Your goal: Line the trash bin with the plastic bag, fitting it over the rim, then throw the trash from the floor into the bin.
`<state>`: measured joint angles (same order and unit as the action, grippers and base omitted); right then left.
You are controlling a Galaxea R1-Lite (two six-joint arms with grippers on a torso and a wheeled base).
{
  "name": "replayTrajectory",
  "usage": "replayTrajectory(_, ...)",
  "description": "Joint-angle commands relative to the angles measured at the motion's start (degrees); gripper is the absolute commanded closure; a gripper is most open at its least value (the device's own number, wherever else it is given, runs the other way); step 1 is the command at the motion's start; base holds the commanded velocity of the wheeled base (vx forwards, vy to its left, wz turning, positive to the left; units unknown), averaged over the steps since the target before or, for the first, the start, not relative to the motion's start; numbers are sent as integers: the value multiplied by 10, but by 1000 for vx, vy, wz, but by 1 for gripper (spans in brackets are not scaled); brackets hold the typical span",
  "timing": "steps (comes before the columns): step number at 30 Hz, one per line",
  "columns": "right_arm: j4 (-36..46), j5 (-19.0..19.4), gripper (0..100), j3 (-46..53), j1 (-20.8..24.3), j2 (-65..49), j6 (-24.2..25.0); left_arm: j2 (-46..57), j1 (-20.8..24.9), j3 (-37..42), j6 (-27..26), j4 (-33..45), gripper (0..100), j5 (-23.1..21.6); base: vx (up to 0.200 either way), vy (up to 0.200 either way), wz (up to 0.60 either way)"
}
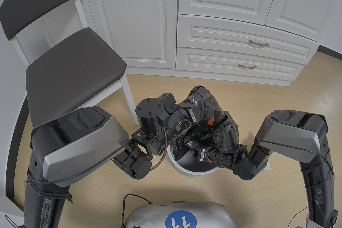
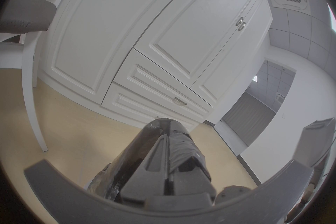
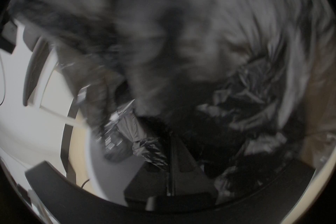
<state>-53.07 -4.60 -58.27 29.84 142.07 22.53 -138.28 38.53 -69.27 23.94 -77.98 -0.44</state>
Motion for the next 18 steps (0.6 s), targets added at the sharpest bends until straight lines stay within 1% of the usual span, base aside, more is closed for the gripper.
replayTrajectory(1, 55, 1, 100, 79, 51, -135, -34, 5, -12, 12, -1, 1, 100, 1, 0, 0, 0)
replayTrajectory(2, 87, 2, 100, 98, 58, -184, -48, 7, -20, 16, -6, 8, 100, 1, 0, 0, 0)
replayTrajectory(3, 87, 2, 100, 98, 58, -184, -48, 7, -20, 16, -6, 8, 100, 1, 0, 0, 0)
replayTrajectory(6, 148, 6, 100, 122, 72, -271, -63, 16, -38, 19, -12, 35, 100, -1, 0, 0, 0)
replayTrajectory(7, 151, 6, 100, 123, 72, -276, -63, 17, -40, 18, -12, 39, 100, -1, 0, 0, 0)
replayTrajectory(8, 154, 6, 100, 129, 75, -301, -64, 22, -47, 14, -12, 62, 100, -2, 0, 0, 0)
replayTrajectory(10, 152, 7, 100, 137, 75, -319, -66, 24, -52, 11, -12, 81, 100, -2, 0, 0, 0)
replayTrajectory(14, 150, 12, 100, 134, 55, -347, -65, 20, -65, -10, -11, 118, 100, -1, 0, 0, 0)
replayTrajectory(15, 143, 23, 100, 131, 33, -349, -65, 19, -73, -16, -11, 131, 100, -1, 0, 0, 0)
replayTrajectory(16, 141, 26, 100, 131, 29, -349, -64, 20, -74, -17, -11, 132, 100, -1, 0, 0, 0)
replayTrajectory(17, 123, 40, 100, 124, 14, -345, -61, 22, -77, -16, -11, 138, 100, -1, 0, 0, 0)
replayTrajectory(18, 121, 42, 100, 124, 12, -344, -60, 23, -77, -15, -11, 139, 100, -1, 0, 0, 0)
